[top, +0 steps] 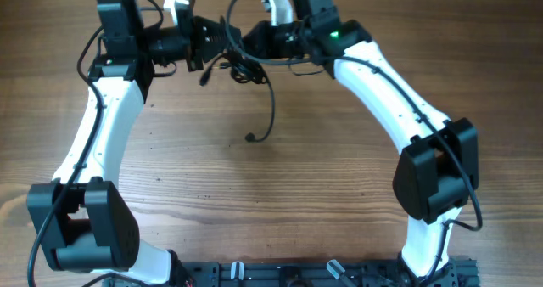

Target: Untangle cables

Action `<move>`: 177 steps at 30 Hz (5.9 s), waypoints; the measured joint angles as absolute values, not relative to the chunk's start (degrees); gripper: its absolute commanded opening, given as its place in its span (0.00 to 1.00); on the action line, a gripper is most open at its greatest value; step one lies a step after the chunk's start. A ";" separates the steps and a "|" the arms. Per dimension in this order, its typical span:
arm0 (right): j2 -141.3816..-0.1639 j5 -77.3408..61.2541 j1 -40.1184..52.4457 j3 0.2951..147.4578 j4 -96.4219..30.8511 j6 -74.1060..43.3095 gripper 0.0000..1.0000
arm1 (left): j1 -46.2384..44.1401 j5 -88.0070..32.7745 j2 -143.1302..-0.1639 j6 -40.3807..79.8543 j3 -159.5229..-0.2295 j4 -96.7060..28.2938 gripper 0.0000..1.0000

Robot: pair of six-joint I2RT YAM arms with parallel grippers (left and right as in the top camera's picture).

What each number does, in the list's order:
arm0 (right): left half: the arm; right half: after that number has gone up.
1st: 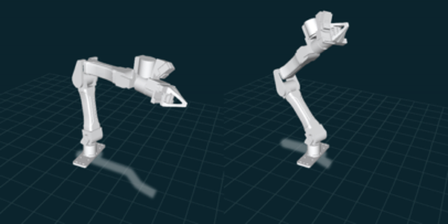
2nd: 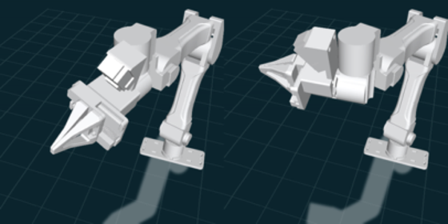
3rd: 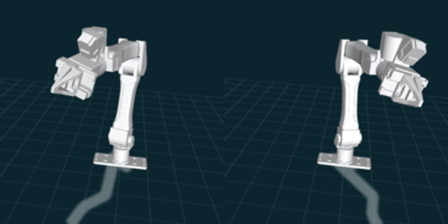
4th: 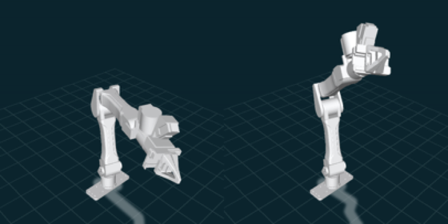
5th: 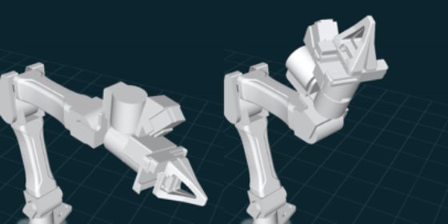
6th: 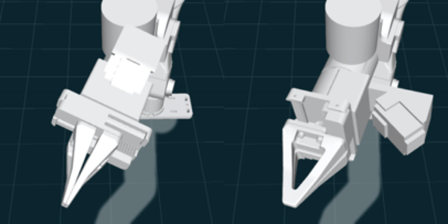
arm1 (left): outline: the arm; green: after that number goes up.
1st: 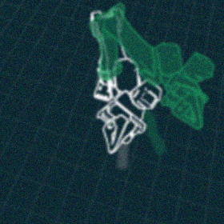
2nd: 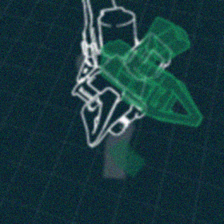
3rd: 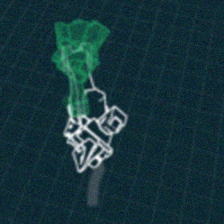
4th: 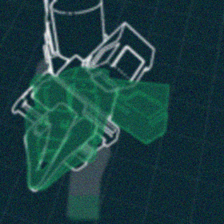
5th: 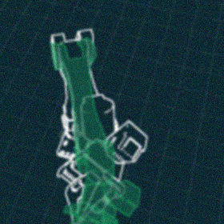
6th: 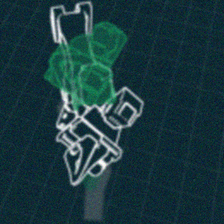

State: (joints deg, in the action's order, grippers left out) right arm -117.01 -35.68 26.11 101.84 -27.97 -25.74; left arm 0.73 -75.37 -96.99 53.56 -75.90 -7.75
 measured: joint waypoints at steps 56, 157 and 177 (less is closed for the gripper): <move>-111.26 -7.66 36.23 101.38 -61.21 -1.45 0.60 | -3.03 -30.33 -94.94 17.30 -74.48 -32.99 0.57; -109.32 -29.34 8.01 98.54 -60.47 -3.16 0.43 | -6.17 -51.03 -101.69 13.74 -79.77 -22.09 0.04; -105.80 -19.33 27.24 111.92 -52.38 11.40 0.52 | -2.50 -65.10 -101.69 25.02 -79.77 -26.17 0.04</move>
State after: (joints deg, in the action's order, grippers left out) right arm -105.80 -19.33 27.24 111.92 -52.38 11.40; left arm -2.50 -65.10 -101.69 25.02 -79.77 -26.17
